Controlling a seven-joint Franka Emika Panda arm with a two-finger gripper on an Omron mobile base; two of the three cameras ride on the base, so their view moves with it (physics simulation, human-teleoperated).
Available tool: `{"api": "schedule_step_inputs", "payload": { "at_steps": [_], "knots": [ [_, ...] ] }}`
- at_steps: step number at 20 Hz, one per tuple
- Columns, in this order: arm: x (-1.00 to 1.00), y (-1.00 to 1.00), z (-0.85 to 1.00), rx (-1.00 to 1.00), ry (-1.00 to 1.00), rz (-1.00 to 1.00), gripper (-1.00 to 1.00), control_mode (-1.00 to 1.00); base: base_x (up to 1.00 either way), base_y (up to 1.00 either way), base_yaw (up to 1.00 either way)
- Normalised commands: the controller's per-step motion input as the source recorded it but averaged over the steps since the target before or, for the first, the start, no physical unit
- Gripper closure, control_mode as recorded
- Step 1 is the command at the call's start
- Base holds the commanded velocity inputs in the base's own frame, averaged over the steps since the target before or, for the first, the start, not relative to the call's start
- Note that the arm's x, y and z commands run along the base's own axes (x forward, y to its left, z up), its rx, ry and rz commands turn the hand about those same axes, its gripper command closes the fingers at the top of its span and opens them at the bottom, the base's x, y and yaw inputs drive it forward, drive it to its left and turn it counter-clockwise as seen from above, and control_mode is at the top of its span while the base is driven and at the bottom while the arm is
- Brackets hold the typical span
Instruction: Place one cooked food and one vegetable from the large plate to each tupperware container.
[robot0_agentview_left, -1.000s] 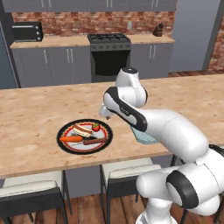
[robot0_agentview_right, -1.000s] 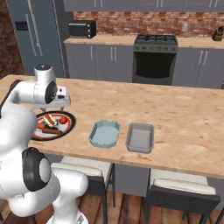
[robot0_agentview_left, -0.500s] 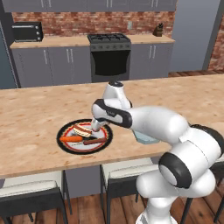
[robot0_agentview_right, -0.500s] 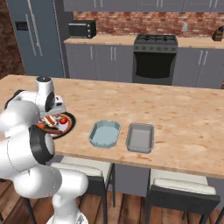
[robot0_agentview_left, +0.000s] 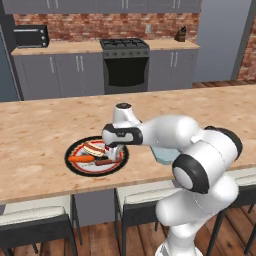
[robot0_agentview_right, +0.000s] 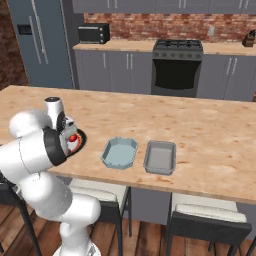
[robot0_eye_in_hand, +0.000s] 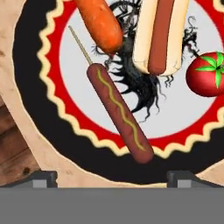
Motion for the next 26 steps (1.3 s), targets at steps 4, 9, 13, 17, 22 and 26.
{"api": "schedule_step_inputs", "payload": {
  "at_steps": [4, 9, 13, 17, 22, 26],
  "knots": [
    [0.40, 0.05, -0.62, -0.20, 0.18, 0.06, -1.00, -1.00, 0.00, 0.00, 0.00],
    [0.30, 0.06, -0.22, -0.04, 0.09, 0.00, -1.00, -1.00, 0.00, 0.00, 0.00],
    [0.31, 0.13, -0.01, 0.00, 0.00, 0.00, -1.00, -1.00, 0.00, 0.00, 0.00],
    [0.00, 0.00, -0.19, 0.00, 0.00, 0.01, -1.00, -1.00, 0.00, 0.00, 0.00],
    [-0.45, 0.00, -0.26, 0.00, -0.02, 0.00, -1.00, -1.00, 0.00, 0.00, 0.00],
    [-0.17, 0.00, -0.27, 0.00, -0.05, 0.00, -1.00, -1.00, 0.00, 0.00, 0.00]
  ]
}}
